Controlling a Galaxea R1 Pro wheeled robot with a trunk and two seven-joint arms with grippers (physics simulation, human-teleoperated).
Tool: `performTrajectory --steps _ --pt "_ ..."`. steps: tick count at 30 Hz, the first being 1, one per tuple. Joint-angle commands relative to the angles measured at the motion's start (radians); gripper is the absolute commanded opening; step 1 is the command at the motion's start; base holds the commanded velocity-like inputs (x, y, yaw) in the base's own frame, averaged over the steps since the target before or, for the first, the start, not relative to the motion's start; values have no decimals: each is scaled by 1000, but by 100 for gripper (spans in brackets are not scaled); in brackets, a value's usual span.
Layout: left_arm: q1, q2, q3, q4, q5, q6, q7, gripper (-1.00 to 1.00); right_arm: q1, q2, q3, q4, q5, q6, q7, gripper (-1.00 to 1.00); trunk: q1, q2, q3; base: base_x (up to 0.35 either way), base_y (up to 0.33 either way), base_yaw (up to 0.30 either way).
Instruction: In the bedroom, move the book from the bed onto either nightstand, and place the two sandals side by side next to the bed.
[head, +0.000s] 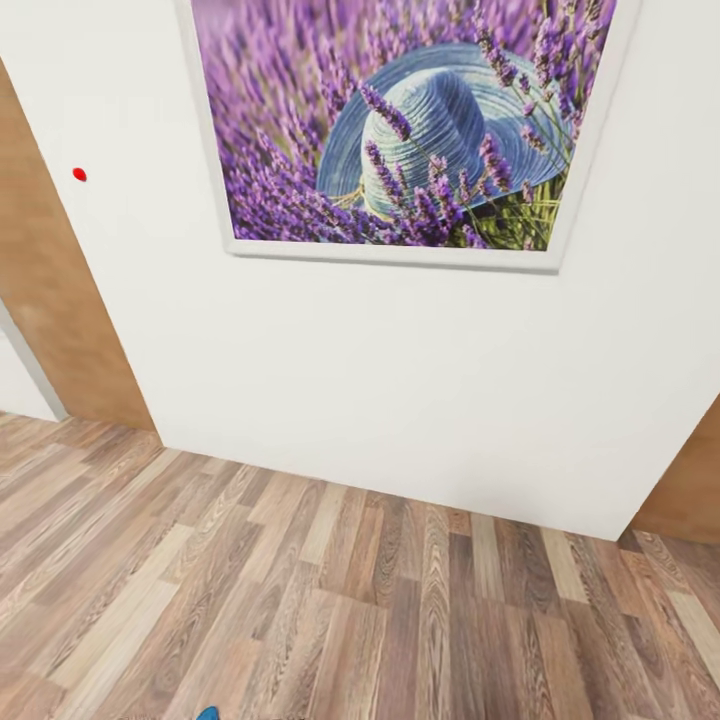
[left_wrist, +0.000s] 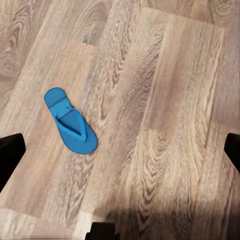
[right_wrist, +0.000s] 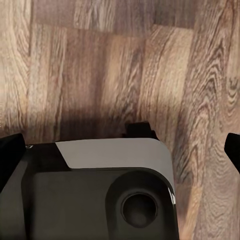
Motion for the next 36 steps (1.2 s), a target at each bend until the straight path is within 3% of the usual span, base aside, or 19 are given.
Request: performTrajectory --steps 1,23,36 --pt "0 0 0 0 4 -2 0 100 0 0 -1 0 -8 -2 2 100 0 0 -1 0 -4 265" --pt "0 0 0 0 4 -2 0 100 0 0 -1 0 -8 -2 2 100 0 0 -1 15 -7 275" --pt "0 0 0 0 4 -2 0 100 0 0 -1 0 -8 -2 1 100 0 0 -1 96 -81 36"
